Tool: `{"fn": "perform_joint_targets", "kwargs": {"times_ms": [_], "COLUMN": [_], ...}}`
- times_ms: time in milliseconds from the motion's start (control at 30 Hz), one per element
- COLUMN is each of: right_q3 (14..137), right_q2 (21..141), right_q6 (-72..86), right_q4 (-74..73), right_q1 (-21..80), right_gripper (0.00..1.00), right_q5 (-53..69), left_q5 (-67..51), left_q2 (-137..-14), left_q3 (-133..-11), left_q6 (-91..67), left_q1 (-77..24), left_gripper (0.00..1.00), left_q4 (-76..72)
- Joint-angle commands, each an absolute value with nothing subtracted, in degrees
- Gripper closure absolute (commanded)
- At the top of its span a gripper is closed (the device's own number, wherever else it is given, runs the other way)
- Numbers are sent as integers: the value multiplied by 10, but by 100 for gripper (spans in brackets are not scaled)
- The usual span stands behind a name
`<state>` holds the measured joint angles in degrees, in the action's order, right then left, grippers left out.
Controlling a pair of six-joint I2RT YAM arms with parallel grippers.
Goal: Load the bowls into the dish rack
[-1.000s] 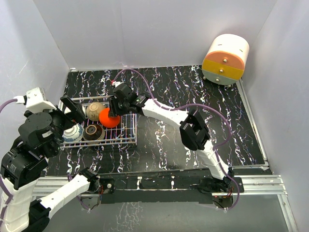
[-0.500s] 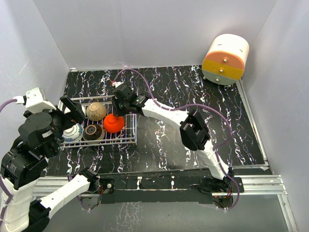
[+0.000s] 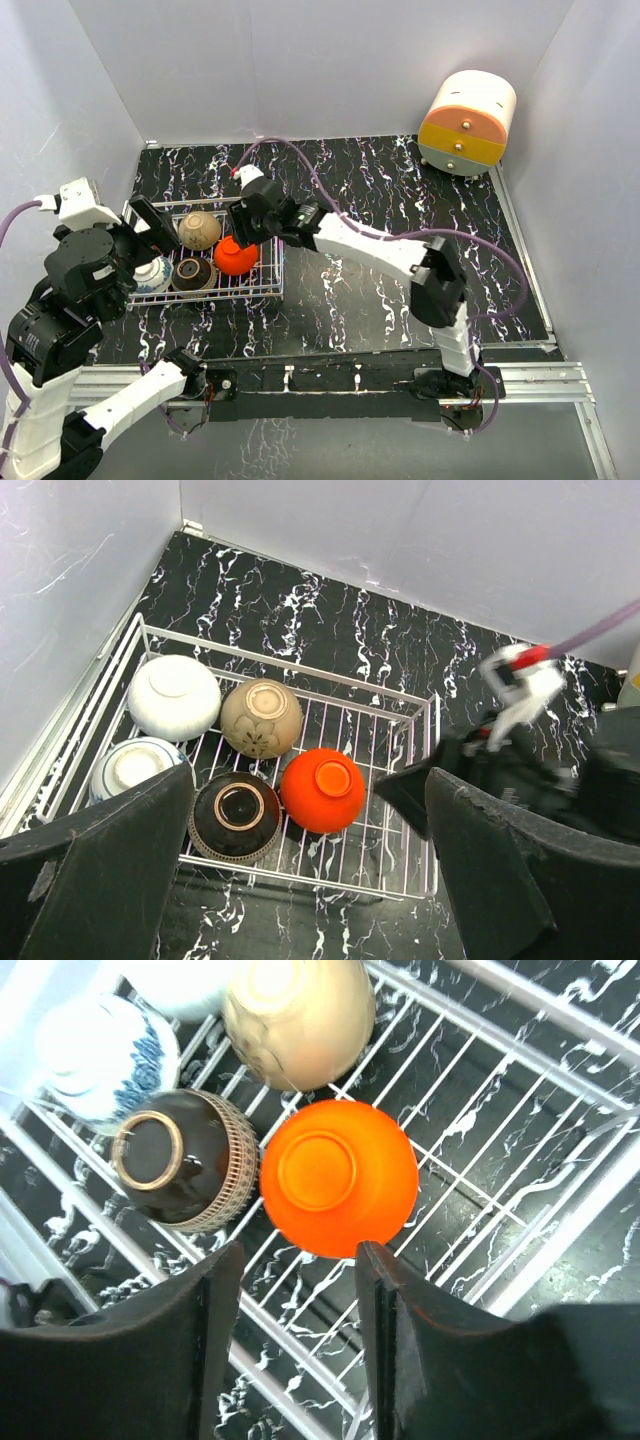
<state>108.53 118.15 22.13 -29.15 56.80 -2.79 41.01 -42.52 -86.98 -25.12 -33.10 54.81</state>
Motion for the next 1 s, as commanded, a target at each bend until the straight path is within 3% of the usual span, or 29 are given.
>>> {"fn": "perform_joint_targets", "kwargs": {"times_ms": [0, 133, 533, 967], "right_q3": [1048, 961, 659, 638], "right_q2": [1063, 985, 745, 731], "right_q6": [205, 209, 258, 273], "right_q4": [-213, -220, -237, -279], "right_q1": [568, 567, 443, 433], "right_gripper": [39, 3, 2, 2], "right_q5": [-76, -151, -203, -254], "left_q5": [393, 365, 315, 294], "left_q2": [-437, -445, -466, -469], "left_q3": [-857, -839, -767, -728], "left_q6": [-249, -258, -282, -292], "left_q1": [-329, -329, -329, -329], "left_gripper": [3, 3, 3, 3], "left_q4": [541, 532, 484, 456]}}
